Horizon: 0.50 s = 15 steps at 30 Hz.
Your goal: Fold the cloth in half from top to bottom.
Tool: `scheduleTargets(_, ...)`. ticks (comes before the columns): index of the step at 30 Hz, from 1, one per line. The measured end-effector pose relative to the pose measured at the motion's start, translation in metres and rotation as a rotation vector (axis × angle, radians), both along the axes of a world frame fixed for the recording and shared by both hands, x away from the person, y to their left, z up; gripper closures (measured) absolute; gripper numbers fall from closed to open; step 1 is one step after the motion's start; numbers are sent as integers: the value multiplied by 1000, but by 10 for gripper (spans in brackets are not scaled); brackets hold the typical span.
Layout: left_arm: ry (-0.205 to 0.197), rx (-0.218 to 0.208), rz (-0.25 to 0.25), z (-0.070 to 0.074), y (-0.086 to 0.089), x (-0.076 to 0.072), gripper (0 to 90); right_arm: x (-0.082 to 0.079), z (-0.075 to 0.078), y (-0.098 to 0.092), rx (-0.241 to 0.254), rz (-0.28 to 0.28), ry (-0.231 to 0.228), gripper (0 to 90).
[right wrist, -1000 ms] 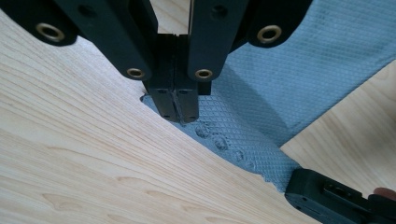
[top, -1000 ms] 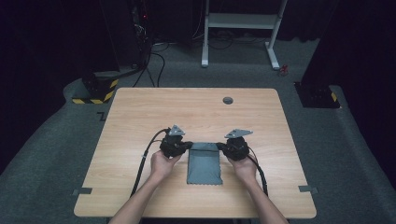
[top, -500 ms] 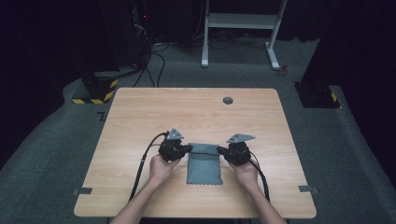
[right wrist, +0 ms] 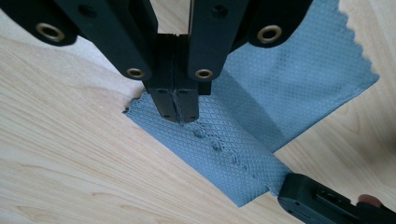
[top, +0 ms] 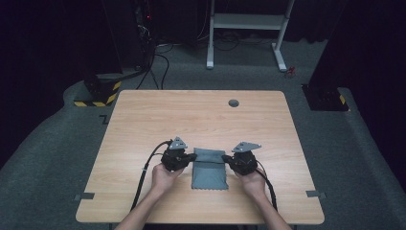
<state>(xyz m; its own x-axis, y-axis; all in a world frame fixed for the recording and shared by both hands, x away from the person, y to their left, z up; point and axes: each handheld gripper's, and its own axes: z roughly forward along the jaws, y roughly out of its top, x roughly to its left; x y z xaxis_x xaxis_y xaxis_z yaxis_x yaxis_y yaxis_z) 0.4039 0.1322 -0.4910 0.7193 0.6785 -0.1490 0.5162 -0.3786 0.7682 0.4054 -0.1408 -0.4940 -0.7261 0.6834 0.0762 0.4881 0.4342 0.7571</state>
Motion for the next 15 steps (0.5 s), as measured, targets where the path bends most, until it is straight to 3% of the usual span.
scheduleTargets(15, -12, -18, -13, -8, 0, -19, 894, -18, -8, -5, 7, 16, -3, 900)
